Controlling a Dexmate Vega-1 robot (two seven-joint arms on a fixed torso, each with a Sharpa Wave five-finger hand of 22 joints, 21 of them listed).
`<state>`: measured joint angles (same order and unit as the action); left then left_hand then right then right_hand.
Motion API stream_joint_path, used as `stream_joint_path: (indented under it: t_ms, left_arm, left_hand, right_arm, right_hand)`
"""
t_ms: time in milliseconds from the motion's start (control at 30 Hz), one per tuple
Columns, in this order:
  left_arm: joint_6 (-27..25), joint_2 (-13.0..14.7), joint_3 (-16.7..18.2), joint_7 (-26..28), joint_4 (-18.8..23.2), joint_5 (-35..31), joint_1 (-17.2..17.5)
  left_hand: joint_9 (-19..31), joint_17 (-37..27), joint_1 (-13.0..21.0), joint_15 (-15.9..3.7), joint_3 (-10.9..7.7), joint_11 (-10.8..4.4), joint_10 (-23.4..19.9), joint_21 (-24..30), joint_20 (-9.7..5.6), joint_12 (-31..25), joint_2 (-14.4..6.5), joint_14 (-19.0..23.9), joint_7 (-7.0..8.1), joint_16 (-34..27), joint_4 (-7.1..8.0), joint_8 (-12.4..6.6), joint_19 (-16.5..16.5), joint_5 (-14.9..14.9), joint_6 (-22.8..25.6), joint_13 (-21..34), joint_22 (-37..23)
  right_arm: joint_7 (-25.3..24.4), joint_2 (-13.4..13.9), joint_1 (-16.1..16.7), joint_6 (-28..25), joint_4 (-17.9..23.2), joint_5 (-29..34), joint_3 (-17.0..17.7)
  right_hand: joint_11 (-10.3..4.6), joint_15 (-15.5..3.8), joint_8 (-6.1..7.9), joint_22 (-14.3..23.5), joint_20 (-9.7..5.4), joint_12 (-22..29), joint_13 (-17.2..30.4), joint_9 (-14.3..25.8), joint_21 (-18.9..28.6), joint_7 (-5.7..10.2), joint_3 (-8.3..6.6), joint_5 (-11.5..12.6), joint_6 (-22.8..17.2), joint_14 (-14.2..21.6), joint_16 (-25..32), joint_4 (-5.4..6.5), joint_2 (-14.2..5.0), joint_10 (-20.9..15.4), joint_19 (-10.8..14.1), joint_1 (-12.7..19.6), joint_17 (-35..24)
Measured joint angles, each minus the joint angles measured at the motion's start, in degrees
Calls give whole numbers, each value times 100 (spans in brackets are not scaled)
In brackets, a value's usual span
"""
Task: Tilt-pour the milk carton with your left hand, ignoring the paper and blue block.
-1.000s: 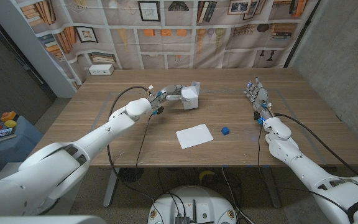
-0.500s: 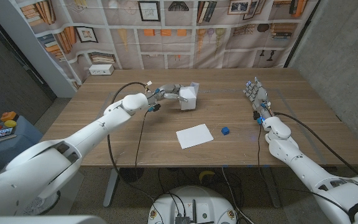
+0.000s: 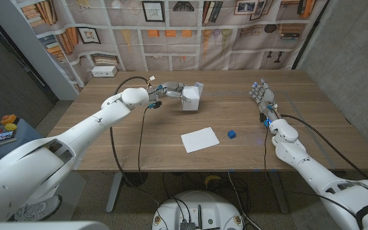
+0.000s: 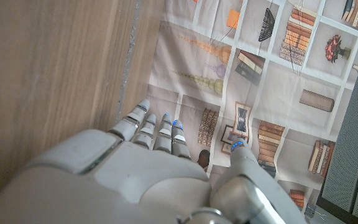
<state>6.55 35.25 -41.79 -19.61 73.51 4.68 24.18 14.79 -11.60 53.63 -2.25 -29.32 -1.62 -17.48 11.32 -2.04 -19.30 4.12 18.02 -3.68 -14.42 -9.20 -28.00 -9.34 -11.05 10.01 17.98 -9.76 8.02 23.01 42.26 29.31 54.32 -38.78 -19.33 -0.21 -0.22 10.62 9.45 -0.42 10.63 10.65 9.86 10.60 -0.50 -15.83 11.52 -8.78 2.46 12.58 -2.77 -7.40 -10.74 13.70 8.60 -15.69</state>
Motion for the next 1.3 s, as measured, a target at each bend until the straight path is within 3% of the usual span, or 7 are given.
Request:
stream_joint_path:
  t_ms: [500, 1300]
  left_arm:
    - [-710, 380, -156, -507, 687, -470, -330]
    - [-1786, 631, -624, -1385, 1623, -1715, -1038]
  left_hand:
    - [0, 1, -30, 0, 70, 0, 0, 0, 0, 0, -32, 0, 10, 0, -24, -62, 0, -2, -51, 55, 1]
    - [29, 2, -38, 0, 159, -21, 21, 0, -22, 1, -83, 0, -33, 0, -17, -106, -22, -2, -155, 153, 1]
  right_arm:
    - [102, -87, -86, 43, -191, -27, -20]
    - [106, -83, -60, -5, -156, -52, -27]
  right_hand:
    - [0, 0, 0, 0, 0, 0, 0, 0, 0, 0, -24, 0, 0, 0, 0, -24, 0, 0, 0, 0, -1]
    - [0, 23, 0, 0, 1, 0, 0, 1, 0, 32, -24, 0, -32, -22, 0, -24, 0, 0, -1, 0, -1]
